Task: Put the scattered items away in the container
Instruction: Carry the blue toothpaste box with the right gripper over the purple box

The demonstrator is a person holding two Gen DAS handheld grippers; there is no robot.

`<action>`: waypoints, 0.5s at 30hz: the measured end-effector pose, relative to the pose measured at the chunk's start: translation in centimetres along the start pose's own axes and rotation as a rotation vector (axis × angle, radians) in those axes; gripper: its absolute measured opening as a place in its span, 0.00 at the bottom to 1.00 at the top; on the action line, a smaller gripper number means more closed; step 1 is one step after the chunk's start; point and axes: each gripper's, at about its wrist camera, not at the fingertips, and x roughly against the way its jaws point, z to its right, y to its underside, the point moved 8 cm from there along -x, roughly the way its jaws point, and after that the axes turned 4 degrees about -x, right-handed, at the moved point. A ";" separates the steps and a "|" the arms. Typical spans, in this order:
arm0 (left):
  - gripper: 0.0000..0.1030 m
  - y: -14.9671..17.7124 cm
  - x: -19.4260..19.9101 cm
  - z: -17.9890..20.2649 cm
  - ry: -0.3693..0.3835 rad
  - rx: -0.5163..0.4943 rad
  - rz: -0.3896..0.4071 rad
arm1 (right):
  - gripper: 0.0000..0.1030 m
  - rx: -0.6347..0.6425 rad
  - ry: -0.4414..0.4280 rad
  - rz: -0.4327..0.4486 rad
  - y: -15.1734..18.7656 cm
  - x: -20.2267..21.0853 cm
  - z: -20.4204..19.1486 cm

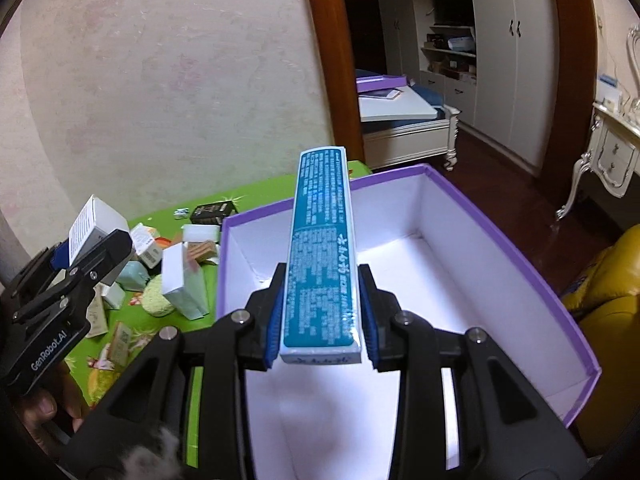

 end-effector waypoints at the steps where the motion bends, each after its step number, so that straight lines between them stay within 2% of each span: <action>1: 0.53 -0.1 0.0 0.5 0.009 -0.001 0.002 | 0.35 0.005 0.015 0.002 -0.1 0.1 0.3; 8: 0.53 -0.7 -0.9 4.0 0.084 -0.027 0.000 | 0.35 0.010 0.103 -0.005 -0.2 0.2 3.4; 15: 0.53 -0.9 -2.4 6.1 0.139 -0.035 -0.010 | 0.35 -0.014 0.128 -0.053 0.7 -0.4 5.1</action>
